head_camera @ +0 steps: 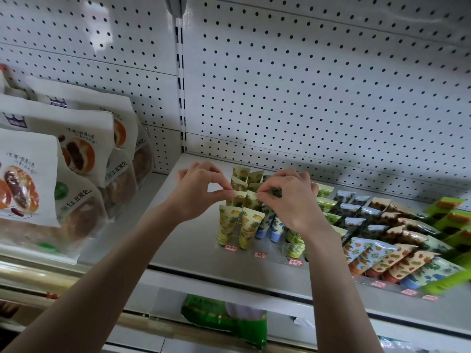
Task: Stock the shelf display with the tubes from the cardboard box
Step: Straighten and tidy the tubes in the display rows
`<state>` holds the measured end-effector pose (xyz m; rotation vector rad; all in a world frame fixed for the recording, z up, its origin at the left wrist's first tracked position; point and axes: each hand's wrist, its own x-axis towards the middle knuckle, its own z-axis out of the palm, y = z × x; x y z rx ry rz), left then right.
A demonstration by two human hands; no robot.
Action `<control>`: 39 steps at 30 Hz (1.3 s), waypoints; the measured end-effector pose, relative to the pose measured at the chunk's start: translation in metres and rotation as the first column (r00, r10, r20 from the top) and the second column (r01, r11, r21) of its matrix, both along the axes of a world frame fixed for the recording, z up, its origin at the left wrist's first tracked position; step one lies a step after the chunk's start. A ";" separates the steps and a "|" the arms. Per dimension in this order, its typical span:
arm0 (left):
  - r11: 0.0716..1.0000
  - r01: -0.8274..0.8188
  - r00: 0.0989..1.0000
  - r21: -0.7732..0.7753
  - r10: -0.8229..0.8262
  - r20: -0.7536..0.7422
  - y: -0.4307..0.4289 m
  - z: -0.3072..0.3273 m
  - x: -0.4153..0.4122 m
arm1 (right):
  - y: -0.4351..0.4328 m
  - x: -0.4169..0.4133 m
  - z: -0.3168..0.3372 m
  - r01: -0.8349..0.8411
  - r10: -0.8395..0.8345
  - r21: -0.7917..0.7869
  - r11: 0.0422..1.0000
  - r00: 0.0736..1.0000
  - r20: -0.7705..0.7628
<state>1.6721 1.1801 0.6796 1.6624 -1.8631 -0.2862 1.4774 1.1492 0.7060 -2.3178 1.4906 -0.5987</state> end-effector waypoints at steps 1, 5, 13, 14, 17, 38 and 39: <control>1.000 -0.001 1.000 0.002 0.001 0.003 0.000 -0.001 0.000 | 0.000 0.000 0.000 -0.001 0.001 0.000 1.000 1.000 -0.003; 1.000 -0.009 1.000 0.003 0.009 0.008 0.000 -0.002 0.001 | -0.001 0.001 0.000 -0.006 0.006 0.004 1.000 1.000 -0.006; 1.000 -0.012 0.998 -0.012 0.011 -0.058 -0.004 -0.004 0.004 | -0.004 0.000 0.000 0.027 -0.026 -0.018 0.999 0.997 0.069; 1.000 -0.018 0.996 -0.022 0.016 -0.083 -0.006 -0.004 0.005 | -0.006 0.000 0.001 0.039 -0.037 -0.024 0.999 0.996 0.078; 0.998 -0.041 0.992 -0.049 0.035 -0.119 -0.012 -0.003 0.006 | -0.012 -0.001 0.005 0.059 -0.057 -0.019 0.998 0.995 0.076; 0.999 -0.050 0.998 -0.016 0.050 -0.041 -0.028 -0.006 0.001 | -0.026 0.011 0.000 0.068 -0.068 0.012 0.998 0.998 -0.016; 0.999 -0.050 0.998 -0.016 0.049 -0.039 -0.028 -0.006 0.002 | -0.026 0.011 0.001 0.067 -0.066 0.011 0.998 0.998 -0.011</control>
